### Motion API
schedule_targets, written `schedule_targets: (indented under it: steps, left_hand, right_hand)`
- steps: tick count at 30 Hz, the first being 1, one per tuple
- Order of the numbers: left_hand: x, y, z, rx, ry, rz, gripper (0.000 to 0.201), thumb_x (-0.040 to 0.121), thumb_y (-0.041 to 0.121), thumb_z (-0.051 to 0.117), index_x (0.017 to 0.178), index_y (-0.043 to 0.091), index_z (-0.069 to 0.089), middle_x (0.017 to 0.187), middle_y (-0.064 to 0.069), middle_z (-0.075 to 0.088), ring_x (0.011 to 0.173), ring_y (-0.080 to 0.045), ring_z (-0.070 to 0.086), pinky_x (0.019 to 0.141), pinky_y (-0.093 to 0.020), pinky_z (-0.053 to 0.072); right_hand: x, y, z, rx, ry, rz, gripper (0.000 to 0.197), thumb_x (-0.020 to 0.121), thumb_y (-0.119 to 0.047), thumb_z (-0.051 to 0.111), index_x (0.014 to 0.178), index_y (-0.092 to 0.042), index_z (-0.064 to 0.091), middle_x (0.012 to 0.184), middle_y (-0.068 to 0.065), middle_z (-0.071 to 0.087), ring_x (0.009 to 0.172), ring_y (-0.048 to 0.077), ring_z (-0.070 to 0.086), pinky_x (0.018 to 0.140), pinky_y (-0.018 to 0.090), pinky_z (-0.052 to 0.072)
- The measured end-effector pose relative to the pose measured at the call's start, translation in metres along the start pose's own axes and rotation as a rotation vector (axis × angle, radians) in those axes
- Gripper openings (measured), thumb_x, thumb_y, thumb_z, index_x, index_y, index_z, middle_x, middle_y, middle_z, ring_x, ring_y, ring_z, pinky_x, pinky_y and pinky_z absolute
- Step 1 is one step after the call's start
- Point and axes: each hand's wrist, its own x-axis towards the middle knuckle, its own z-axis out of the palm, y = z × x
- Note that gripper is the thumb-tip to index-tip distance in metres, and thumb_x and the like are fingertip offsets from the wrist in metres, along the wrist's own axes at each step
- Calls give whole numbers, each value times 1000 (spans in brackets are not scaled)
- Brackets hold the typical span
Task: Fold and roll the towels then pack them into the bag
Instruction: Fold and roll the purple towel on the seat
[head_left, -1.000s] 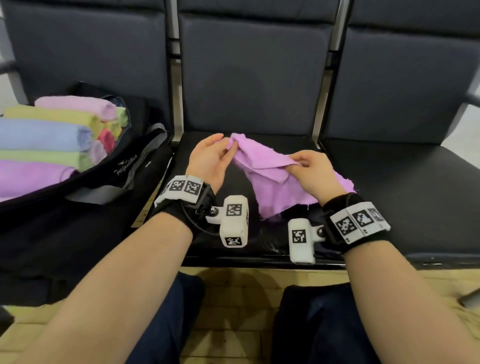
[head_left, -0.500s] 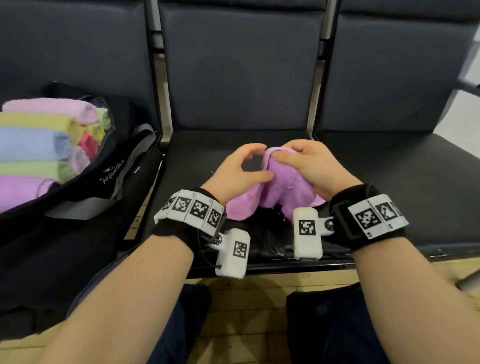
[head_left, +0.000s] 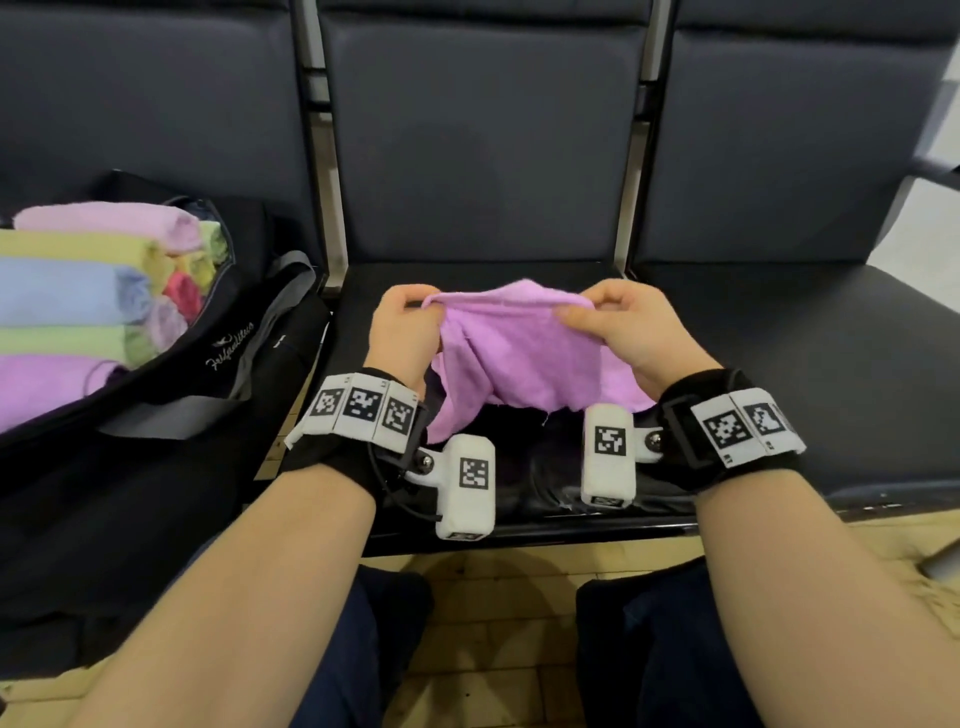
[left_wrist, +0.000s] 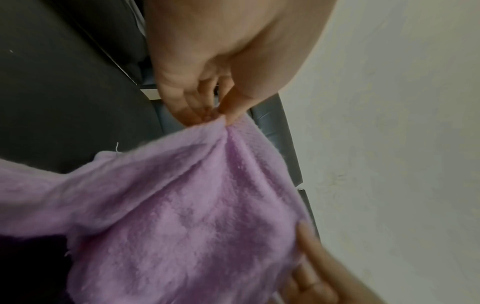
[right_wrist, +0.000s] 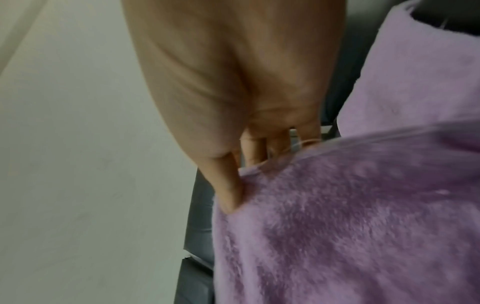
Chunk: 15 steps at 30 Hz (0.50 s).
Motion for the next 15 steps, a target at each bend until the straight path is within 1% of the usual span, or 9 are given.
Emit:
schedule_targets:
  steps: [2,4,6,8,10,11,13,14,15]
  left_hand:
    - [-5,2,1,109,-31,-11,26,83,-5,53,92,18,59,96,-2,63,93,-19,58,74,-25,46]
    - [-13,8,4,124,-158,-49,32,82,-6,57,104,17,62,104,0,64,101,-14,57,81,-20,43]
    - [-23,18,7,-16,-312,-144,24,85,6,62,106,18,63,108,1,69,106,-12,59,86,-25,42]
    - [-29,26,6,-113,-429,-233,16,89,26,61,102,19,65,104,3,72,101,-11,62,84,-28,42]
    - [-31,28,5,-83,-520,-212,29,87,45,59,99,21,70,97,6,73,89,-6,65,83,-29,41]
    - [-32,28,5,-68,-568,-168,34,86,50,57,98,22,72,97,7,73,86,-3,66,84,-29,40]
    - [-35,27,3,-102,-659,-91,37,89,46,53,101,17,73,102,4,73,92,-5,67,83,-26,44]
    - [-35,26,2,-147,-666,-69,34,91,38,53,102,11,72,103,0,73,95,-9,68,80,-24,49]
    - [-36,26,2,-193,-626,-65,29,92,30,56,102,6,70,99,-2,73,92,-11,69,75,-22,51]
  right_hand:
    - [-4,-8,5,194,-4,-37,8,89,-11,66,81,-13,64,70,-1,65,66,8,60,68,23,50]
    - [-7,-13,10,257,-40,-67,5,92,-11,61,91,-10,66,81,3,68,74,11,63,74,24,53]
    - [-9,-16,14,247,-96,-84,11,93,-11,60,101,-8,66,95,10,70,88,16,65,86,31,53]
    - [-12,-18,16,248,-165,-99,14,94,-10,58,105,-8,67,101,12,70,92,18,65,92,35,52]
    - [-14,-17,16,248,-257,-125,15,94,-8,57,104,-10,68,98,8,71,93,17,66,91,33,54]
    - [-15,-18,16,239,-306,-134,15,94,-7,56,103,-11,68,95,6,72,91,17,67,87,31,54]
    - [-19,-20,16,211,-365,-129,15,93,-5,57,102,-10,68,89,2,73,86,14,68,80,26,55]
    - [-19,-21,15,194,-367,-120,14,92,-4,58,101,-9,67,86,2,73,83,13,69,77,25,55]
    - [-19,-22,15,179,-352,-111,12,90,-3,61,99,-8,68,83,2,73,80,13,68,74,24,55]
